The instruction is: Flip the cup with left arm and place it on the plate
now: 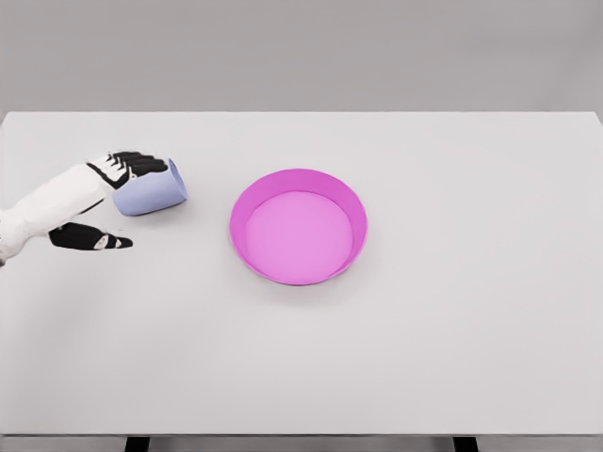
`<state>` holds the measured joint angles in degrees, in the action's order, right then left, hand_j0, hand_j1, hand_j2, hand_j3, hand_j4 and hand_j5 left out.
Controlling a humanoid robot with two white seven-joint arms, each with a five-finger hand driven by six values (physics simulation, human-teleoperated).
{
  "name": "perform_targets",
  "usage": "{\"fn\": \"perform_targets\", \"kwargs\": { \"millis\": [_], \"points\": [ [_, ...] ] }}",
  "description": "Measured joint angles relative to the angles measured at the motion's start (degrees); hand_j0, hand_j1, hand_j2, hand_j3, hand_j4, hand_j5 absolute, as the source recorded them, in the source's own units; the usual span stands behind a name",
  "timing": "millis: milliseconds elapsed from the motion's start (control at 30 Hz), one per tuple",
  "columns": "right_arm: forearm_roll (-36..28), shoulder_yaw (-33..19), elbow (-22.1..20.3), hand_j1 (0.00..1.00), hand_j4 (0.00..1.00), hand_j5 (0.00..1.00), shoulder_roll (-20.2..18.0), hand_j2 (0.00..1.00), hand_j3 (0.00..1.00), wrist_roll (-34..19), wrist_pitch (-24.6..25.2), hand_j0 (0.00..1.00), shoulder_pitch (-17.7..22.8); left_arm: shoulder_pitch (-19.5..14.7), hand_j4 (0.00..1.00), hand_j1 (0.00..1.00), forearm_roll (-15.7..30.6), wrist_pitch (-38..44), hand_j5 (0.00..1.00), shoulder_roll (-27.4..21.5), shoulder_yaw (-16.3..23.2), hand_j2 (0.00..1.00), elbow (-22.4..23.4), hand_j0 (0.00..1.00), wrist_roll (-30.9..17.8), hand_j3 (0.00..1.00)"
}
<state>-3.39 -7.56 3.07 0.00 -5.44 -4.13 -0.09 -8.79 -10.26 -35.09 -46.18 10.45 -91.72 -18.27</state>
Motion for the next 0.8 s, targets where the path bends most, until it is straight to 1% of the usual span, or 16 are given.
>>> {"fn": "perform_targets", "kwargs": {
  "millis": [33, 100, 200, 267, 367, 400, 467, 533, 600, 633, 667, 700, 733, 800],
  "points": [
    [0.00, 0.00, 0.00, 1.00, 1.00, 1.00, 0.00, 1.00, 1.00, 0.00, 0.00, 1.00, 0.00, -0.09, 1.00, 1.00, 0.05, 0.00, 1.00, -0.44, -0.06, 1.00, 0.12, 1.00, -0.30, 1.00],
    [0.00, 0.00, 0.00, 1.00, 1.00, 1.00, 0.00, 1.00, 1.00, 0.00, 0.00, 1.00, 0.00, 0.26, 1.00, 1.00, 0.94, 0.00, 1.00, -3.28, 0.18, 1.00, 0.24, 1.00, -0.53, 1.00],
    [0.00, 0.00, 0.00, 1.00, 1.00, 1.00, 0.00, 1.00, 1.00, 0.00, 0.00, 1.00, 0.00, -0.61, 1.00, 1.00, 6.92, 0.01, 1.00, -5.97, 4.13, 1.00, 0.29, 1.00, -0.68, 1.00],
    [0.01, 0.00, 0.00, 1.00, 1.00, 1.00, 0.00, 1.00, 1.00, 0.00, 0.00, 1.00, 0.00, -1.41, 1.00, 1.00, 9.54, 0.00, 1.00, -6.85, 5.80, 1.00, 0.27, 1.00, -0.77, 1.00],
    [0.01, 0.00, 0.00, 1.00, 1.00, 1.00, 0.00, 1.00, 1.00, 0.00, 0.00, 1.00, 0.00, -1.49, 1.00, 1.00, 13.19, 0.00, 1.00, -7.61, 7.01, 1.00, 0.32, 1.00, -0.97, 1.00],
    [0.01, 0.00, 0.00, 1.00, 1.00, 1.00, 0.00, 1.00, 1.00, 0.00, 0.00, 1.00, 0.00, -1.49, 1.00, 1.00, 13.83, 0.00, 1.00, -7.75, 7.29, 1.00, 0.60, 1.00, -1.03, 1.00],
    [0.01, 0.00, 0.00, 1.00, 1.00, 1.00, 0.00, 1.00, 1.00, 0.00, 0.00, 1.00, 0.00, -2.81, 1.00, 1.00, 13.92, 0.01, 1.00, -7.98, 7.65, 1.00, 2.08, 1.00, -1.18, 1.00],
    [-0.01, 0.00, 0.00, 1.00, 1.00, 1.00, 0.00, 1.00, 1.00, 0.00, -0.01, 1.00, 0.00, -5.53, 1.00, 1.00, 12.33, 0.03, 1.00, -8.14, 7.90, 1.00, 4.27, 1.00, -1.58, 1.00],
    [0.00, 0.00, 0.00, 1.00, 1.00, 1.00, 0.00, 1.00, 1.00, 0.00, 0.00, 1.00, 0.00, -10.01, 1.00, 1.00, 11.37, 0.05, 1.00, -8.16, 9.43, 1.00, 6.76, 1.00, -4.08, 1.00],
    [-0.01, 0.00, -0.01, 1.00, 1.00, 1.00, 0.00, 1.00, 1.00, 0.00, 0.00, 1.00, 0.00, -13.08, 1.00, 1.00, 11.10, 0.07, 1.00, -8.10, 11.21, 1.00, 8.01, 1.00, -5.03, 1.00],
    [-0.01, 0.00, 0.00, 1.00, 1.00, 1.00, 0.00, 1.00, 1.00, 0.00, 0.00, 1.00, 0.00, -17.38, 1.00, 1.00, 10.41, -0.08, 1.00, -7.95, 13.92, 1.00, 9.35, 1.00, -5.77, 1.00],
    [-0.01, 0.00, 0.00, 1.00, 1.00, 1.00, 0.00, 1.00, 1.00, 0.00, 0.00, 1.00, 0.00, -19.95, 1.00, 1.00, 10.80, 0.10, 1.00, -7.86, 17.02, 1.00, 10.68, 1.00, -6.22, 1.00],
    [0.00, 0.00, 0.00, 1.00, 1.00, 1.00, 0.00, 1.00, 1.00, 0.00, 0.00, 1.00, 0.00, -21.53, 1.00, 1.00, 10.59, 0.07, 1.00, -7.72, 20.09, 1.00, 11.75, 1.00, -6.58, 1.00],
    [-0.01, 0.00, 0.00, 1.00, 1.00, 1.00, 0.00, 1.00, 1.00, 0.00, 0.00, 1.00, 0.00, -22.15, 1.00, 1.00, 10.29, 0.00, 1.00, -7.55, 24.57, 1.00, 13.08, 1.00, -7.06, 1.00]
  ]
}}
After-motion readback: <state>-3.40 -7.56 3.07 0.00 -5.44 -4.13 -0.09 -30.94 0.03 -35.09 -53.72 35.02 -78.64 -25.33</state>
